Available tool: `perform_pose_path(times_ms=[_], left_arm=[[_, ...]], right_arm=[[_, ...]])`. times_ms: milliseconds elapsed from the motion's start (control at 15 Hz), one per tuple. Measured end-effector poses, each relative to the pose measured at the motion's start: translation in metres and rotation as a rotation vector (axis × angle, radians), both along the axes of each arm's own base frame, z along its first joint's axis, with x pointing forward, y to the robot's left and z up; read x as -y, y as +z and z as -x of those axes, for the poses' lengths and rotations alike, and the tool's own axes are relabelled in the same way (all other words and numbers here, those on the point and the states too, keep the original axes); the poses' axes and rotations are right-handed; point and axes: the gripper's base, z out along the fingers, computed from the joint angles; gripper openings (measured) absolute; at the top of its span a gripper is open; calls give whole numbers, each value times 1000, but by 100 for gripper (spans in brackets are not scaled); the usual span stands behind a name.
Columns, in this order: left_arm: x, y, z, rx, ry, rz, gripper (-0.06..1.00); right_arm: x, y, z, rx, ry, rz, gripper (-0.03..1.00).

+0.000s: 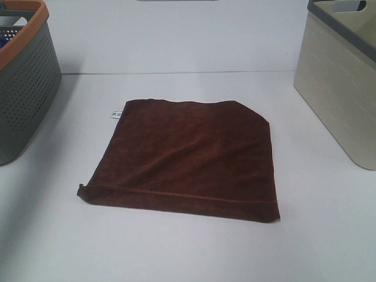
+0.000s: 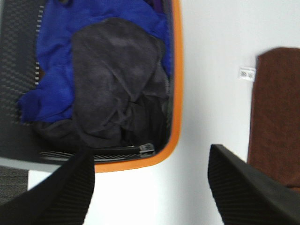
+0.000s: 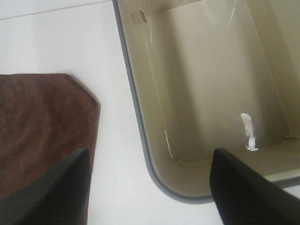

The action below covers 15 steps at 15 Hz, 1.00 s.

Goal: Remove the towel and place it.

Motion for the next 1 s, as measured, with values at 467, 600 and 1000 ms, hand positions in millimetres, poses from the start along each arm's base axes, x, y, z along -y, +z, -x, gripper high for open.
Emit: perform_pose_path(times_ms=[467,600,1000], left_arm=[[-13,-7,140,62,40,-62,65],[-10,-20,164,62,42,-68,65],[-10,-39,210,130,115,-101,65]], right_arm=[[-33,-4,134,77,137,5,63],[-41,-8,171,129,162,23,63],[-53,-62,242,148,198,89,63]])
